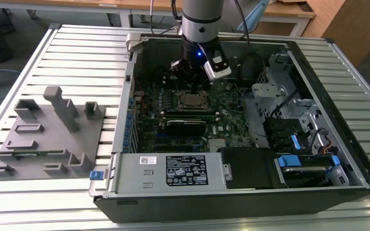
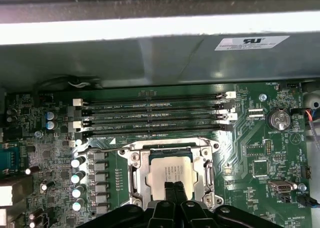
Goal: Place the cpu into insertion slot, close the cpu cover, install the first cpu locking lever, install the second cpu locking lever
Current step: 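Install the first cpu locking lever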
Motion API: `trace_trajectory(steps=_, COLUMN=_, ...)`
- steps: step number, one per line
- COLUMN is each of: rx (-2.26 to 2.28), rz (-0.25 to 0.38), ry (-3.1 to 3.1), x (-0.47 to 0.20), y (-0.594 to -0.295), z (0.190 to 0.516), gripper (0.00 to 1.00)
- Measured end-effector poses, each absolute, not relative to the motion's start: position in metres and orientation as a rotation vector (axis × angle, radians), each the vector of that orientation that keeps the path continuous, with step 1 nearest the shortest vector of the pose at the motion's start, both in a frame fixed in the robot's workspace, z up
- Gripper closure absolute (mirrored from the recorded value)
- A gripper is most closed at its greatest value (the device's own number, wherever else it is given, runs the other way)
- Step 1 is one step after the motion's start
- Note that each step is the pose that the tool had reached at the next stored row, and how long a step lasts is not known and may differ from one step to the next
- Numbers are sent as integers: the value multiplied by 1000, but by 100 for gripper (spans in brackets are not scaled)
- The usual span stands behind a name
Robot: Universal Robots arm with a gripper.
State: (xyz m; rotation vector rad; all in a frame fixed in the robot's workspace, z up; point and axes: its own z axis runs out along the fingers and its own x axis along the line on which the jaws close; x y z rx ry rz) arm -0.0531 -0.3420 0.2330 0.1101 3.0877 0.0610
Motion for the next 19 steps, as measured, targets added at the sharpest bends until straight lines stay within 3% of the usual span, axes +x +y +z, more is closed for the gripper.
trace_trajectory(steps=19, rx=110, rz=61, ry=3088, x=-53, y=-342, z=248, gripper=89)
